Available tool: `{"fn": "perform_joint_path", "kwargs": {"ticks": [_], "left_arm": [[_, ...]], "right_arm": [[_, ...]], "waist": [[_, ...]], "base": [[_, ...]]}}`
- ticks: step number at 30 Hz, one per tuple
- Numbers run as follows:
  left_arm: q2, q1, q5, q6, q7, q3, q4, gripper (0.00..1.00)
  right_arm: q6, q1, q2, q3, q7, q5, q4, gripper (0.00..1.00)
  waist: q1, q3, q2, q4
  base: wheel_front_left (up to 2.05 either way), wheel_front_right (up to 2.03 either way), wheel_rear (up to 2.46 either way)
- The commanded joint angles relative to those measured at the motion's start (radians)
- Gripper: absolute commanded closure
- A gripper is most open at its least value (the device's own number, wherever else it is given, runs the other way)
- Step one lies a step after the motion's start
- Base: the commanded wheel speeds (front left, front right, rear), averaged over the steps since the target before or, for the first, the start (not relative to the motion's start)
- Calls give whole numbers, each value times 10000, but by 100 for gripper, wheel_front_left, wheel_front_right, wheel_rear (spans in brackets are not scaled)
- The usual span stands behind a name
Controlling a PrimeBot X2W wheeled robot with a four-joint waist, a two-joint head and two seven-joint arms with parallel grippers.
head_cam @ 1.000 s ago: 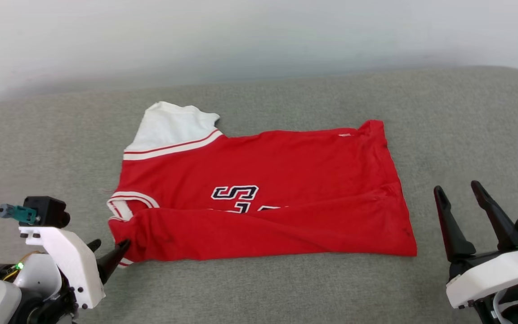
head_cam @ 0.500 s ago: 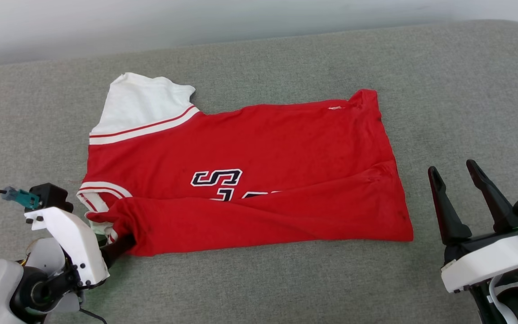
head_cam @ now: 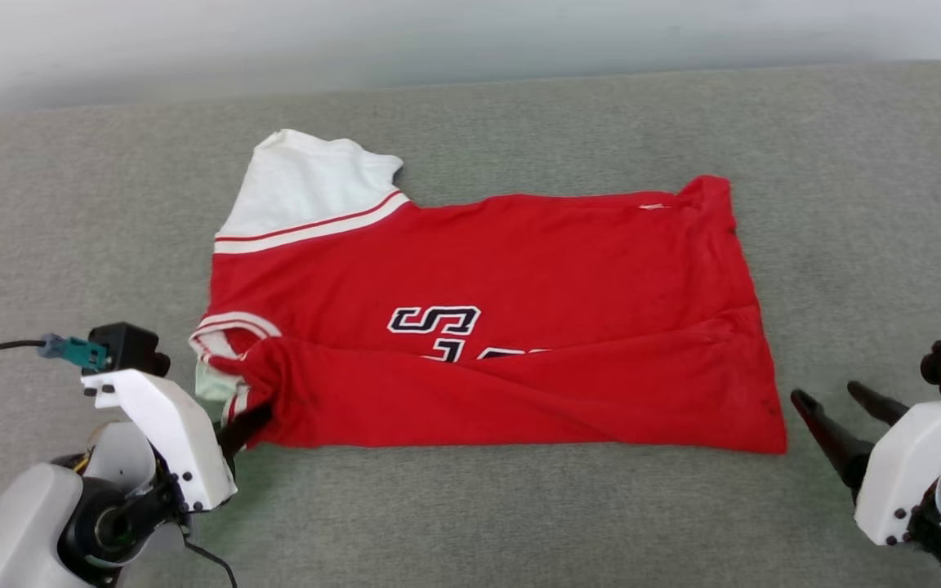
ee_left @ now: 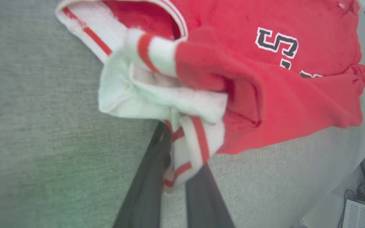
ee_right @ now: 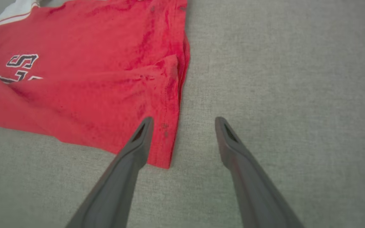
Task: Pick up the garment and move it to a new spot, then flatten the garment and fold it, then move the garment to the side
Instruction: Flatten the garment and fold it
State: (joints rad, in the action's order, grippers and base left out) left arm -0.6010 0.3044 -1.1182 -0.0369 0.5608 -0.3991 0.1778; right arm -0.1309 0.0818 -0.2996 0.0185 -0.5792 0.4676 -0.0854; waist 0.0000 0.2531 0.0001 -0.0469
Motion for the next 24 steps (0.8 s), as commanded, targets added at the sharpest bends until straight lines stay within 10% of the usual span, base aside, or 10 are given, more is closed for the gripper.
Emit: {"fn": "perform_joint_path", "kwargs": {"ticks": [1, 16, 19, 24], "left_arm": [[-136, -27, 141, -91, -119, 76, -276, 100], [-212, 131, 673, -636, -185, -71, -2000, 100], [-211, 8, 656, -700, -188, -90, -1998, 100], [-256, -254, 609, -720, -284, -52, -1971, 100]], "right_arm": [[5, 229, -205, -49, -769, 265, 80, 0], [5, 1474, -44, -930, -3511, 954, 1987, 0], [2, 1486, 69, -1152, -3563, 1182, 2314, 100], [2, 1591, -199, -1147, -3179, 1294, 2126, 100]], "waist": [[0, 49, -1, 201], [0, 874, -1, 917], [0, 842, -1, 922], [0, 485, -1, 814]], "base": [[0, 0, 0], [0, 0, 0], [0, 0, 0], [0, 0, 0]]}}
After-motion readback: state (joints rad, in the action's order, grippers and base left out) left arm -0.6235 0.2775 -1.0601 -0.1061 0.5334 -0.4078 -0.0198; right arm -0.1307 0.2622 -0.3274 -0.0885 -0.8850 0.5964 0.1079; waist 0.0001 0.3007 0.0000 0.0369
